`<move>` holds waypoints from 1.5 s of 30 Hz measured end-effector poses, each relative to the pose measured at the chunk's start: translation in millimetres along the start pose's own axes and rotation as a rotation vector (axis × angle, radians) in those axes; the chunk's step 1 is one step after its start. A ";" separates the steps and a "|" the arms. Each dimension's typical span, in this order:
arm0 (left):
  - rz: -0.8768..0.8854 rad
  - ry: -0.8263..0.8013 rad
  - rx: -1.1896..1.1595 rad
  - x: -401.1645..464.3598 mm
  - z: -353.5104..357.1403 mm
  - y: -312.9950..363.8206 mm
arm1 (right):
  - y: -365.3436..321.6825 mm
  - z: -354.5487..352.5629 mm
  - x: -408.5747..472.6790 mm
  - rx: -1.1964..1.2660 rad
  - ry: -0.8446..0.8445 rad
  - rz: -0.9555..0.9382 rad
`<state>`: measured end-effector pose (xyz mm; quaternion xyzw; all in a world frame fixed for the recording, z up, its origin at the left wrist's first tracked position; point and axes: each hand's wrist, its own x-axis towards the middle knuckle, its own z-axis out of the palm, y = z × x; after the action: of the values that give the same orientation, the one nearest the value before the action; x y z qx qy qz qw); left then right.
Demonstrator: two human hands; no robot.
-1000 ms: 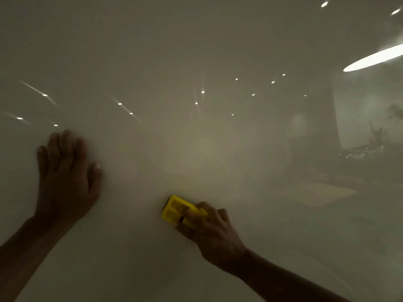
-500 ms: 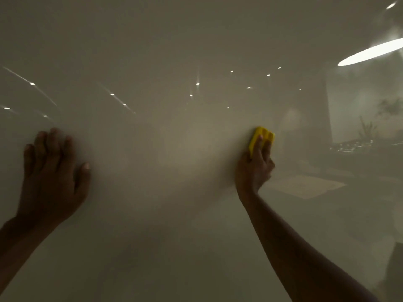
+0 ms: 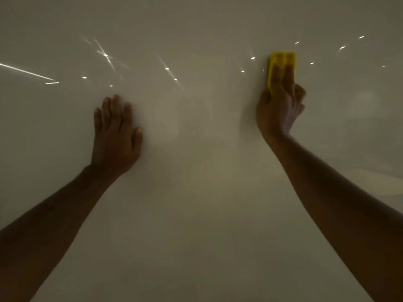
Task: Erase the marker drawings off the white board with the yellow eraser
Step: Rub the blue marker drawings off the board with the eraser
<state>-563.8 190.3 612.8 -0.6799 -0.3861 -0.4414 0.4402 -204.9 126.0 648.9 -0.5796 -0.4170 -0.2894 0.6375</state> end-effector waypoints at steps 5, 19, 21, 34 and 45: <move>-0.047 -0.020 0.013 -20.1 -8.5 -47.4 | -75.2 33.2 -101.2 -0.080 -0.157 -0.584; 0.006 -0.065 -0.081 -77.5 -2.1 -59.4 | 43.8 3.8 -331.3 -0.004 -0.707 -1.173; 0.044 -0.046 -0.089 -82.7 4.6 -46.2 | 52.7 -4.4 -298.7 0.066 -0.645 -1.080; 0.087 -0.052 -0.140 -88.6 35.5 49.7 | 99.8 6.8 -286.6 -0.008 -0.177 -0.312; 0.112 -0.128 -0.186 -91.8 63.2 190.8 | 270.7 -69.9 -275.2 -0.104 -0.471 -0.476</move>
<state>-401.6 177.2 463.3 -0.7652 -0.3321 -0.4058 0.3735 -93.8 69.4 277.0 -0.5488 -0.6611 -0.3091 0.4076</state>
